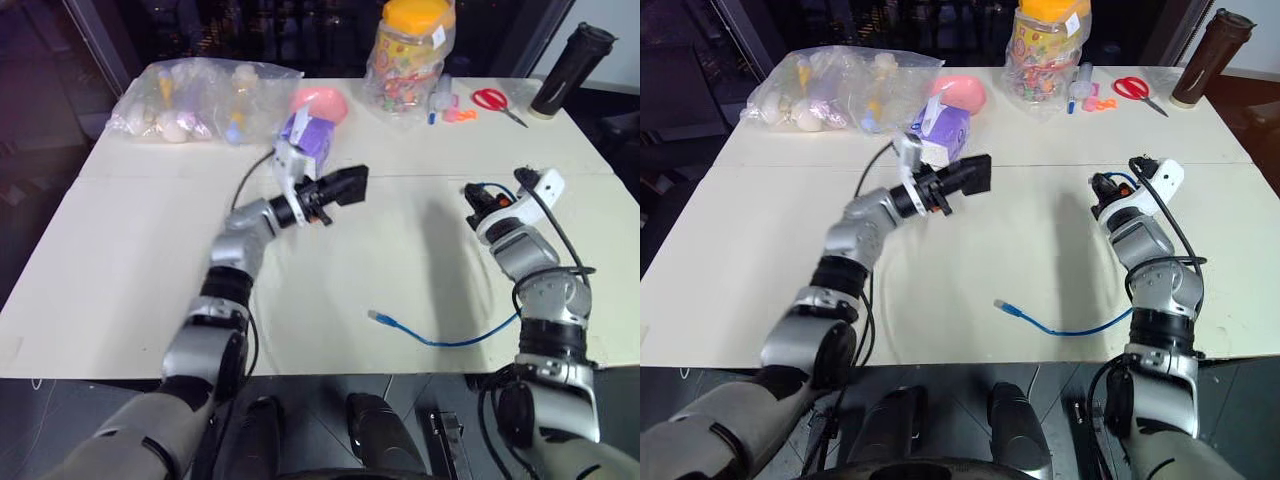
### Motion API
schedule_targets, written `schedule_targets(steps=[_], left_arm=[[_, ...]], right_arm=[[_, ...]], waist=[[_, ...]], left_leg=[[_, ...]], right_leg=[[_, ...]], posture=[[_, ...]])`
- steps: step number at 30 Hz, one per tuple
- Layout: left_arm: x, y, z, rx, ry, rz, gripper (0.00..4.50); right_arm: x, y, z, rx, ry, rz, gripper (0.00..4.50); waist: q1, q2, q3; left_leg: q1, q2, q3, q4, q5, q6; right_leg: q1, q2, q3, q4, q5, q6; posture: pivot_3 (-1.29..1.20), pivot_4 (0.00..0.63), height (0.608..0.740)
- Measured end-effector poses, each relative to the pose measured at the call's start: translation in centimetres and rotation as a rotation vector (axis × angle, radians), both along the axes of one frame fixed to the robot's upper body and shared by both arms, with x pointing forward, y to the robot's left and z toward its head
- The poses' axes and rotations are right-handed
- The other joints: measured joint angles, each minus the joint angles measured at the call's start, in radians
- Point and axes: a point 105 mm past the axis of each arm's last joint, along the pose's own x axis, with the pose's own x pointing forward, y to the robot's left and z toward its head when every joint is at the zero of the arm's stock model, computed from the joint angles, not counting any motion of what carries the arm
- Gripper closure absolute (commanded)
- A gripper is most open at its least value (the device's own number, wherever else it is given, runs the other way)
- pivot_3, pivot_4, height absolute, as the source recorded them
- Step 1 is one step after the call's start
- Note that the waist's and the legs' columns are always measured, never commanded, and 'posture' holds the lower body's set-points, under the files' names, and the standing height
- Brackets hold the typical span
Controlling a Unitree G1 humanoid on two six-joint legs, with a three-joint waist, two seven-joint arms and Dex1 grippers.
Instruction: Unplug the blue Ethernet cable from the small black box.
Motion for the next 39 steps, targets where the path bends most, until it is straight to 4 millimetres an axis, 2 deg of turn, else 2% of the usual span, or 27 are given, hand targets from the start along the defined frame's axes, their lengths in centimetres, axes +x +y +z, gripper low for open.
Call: schedule_targets(steps=[2,3,4,7,8,11,13,17,19,22,27,31,34,39], left_arm=[[0.0,-0.5,-0.6,0.029,-0.017,0.025,3.99],[0.1,-0.5,-0.7,0.048,-0.043,0.043,3.99],[0.1,-0.6,-0.7,0.059,-0.058,0.052,3.99],[0.2,-0.9,-1.5,0.081,-0.070,0.073,3.99],[0.2,-1.1,-1.9,0.084,-0.060,0.074,3.99],[0.2,-1.4,-3.2,0.099,-0.027,0.074,3.99],[0.2,-1.4,-3.7,0.111,-0.026,0.078,3.99],[0.4,-1.6,-4.2,0.129,-0.027,0.085,3.99],[0.3,-1.8,-4.5,0.138,-0.029,0.083,2.97],[0.2,-1.9,-5.0,0.157,-0.026,0.071,1.79],[0.3,-1.3,-5.2,0.175,-0.034,0.073,0.03],[0.5,-0.3,-5.1,0.196,-0.017,0.061,0.03],[0.6,1.2,-4.3,0.203,-0.025,0.056,0.03],[-0.5,5.6,-3.2,0.227,-0.005,0.055,0.03]], right_arm=[[0.4,-0.4,-0.3,-0.008,0.017,-0.013,2.88],[0.4,-0.6,-0.5,-0.016,0.029,-0.017,2.26],[0.5,-0.7,-0.6,-0.020,0.037,-0.018,1.87],[0.4,-0.7,-1.1,-0.035,0.066,-0.006,0.26],[0.3,-0.5,-1.3,-0.052,0.085,0.005,0.05],[-0.7,0.3,-2.2,-0.154,0.134,0.042,0.05],[-1.8,1.7,-2.5,-0.239,0.135,0.100,0.05],[-3.2,4.4,-1.6,-0.315,0.070,0.189,0.05],[-3.4,5.2,-0.8,-0.331,0.029,0.212,0.00],[-3.9,6.1,-0.1,-0.334,-0.019,0.228,0.00],[-4.0,5.8,-0.3,-0.350,-0.013,0.222,0.00],[-4.2,5.6,-0.5,-0.375,-0.013,0.228,0.00],[-4.8,5.6,-0.7,-0.389,-0.016,0.247,0.00],[-6.5,5.1,-0.5,-0.443,-0.025,0.296,0.00]], waist=[[-0.006,0.000,0.000],[-0.007,0.000,0.000],[-0.007,0.000,0.000],[-0.004,0.001,0.000],[-0.004,0.001,0.000],[-0.001,0.001,0.000],[-0.001,0.001,0.000],[-0.004,0.001,-0.001],[-0.004,0.001,-0.001],[-0.003,0.001,-0.001],[-0.003,0.001,-0.001],[-0.004,0.001,-0.001],[-0.005,0.001,-0.001],[-0.006,0.001,-0.001]], left_leg=[[0.000,0.000,0.000,0.000,0.000,0.000],[0.001,0.000,0.000,0.000,0.000,0.000],[0.001,0.000,0.000,0.000,0.000,0.000],[0.000,0.000,0.000,0.001,0.000,0.000],[0.000,0.000,0.000,0.001,0.000,0.000],[-0.001,0.000,0.000,0.001,0.000,0.001],[-0.001,0.000,0.000,0.001,-0.001,0.002],[-0.001,0.000,0.000,0.001,-0.001,0.002],[-0.001,0.000,0.000,0.002,-0.001,0.002],[-0.001,0.000,0.000,0.002,-0.001,0.002],[-0.001,0.000,0.000,0.001,-0.001,0.002],[0.000,0.000,0.000,0.001,-0.001,0.002],[0.000,0.000,0.000,0.001,-0.001,0.002],[0.001,0.000,-0.001,0.001,-0.001,0.002]], right_leg=[[0.000,0.001,0.000,0.000,0.000,0.000],[0.000,0.001,0.000,0.000,0.000,0.000],[0.000,0.001,0.000,0.001,0.000,0.000],[0.000,0.001,0.000,0.000,0.000,0.000],[0.000,0.001,0.000,0.000,0.000,0.000],[0.000,0.001,0.000,0.000,0.000,0.001],[0.000,0.001,0.000,0.000,0.000,0.001],[0.000,0.001,0.000,0.000,0.000,0.001],[0.000,0.001,0.000,0.000,0.000,0.001],[0.000,0.001,0.000,0.000,0.000,0.001],[0.000,0.001,0.000,0.000,0.000,0.001],[0.000,0.001,0.000,0.000,0.000,0.001],[0.000,0.001,0.000,0.000,0.000,0.001],[0.000,0.001,0.000,0.002,0.000,0.001]], posture=[[0.00,0.150,0.739],[0.00,0.150,0.739],[0.00,0.150,0.739],[0.00,0.150,0.739],[0.00,0.150,0.739],[0.00,0.150,0.739],[0.00,0.150,0.739],[0.00,0.150,0.739],[0.00,0.150,0.739],[0.00,0.150,0.739],[0.00,0.150,0.739],[0.00,0.150,0.739],[0.00,0.150,0.739],[0.00,0.150,0.739]])
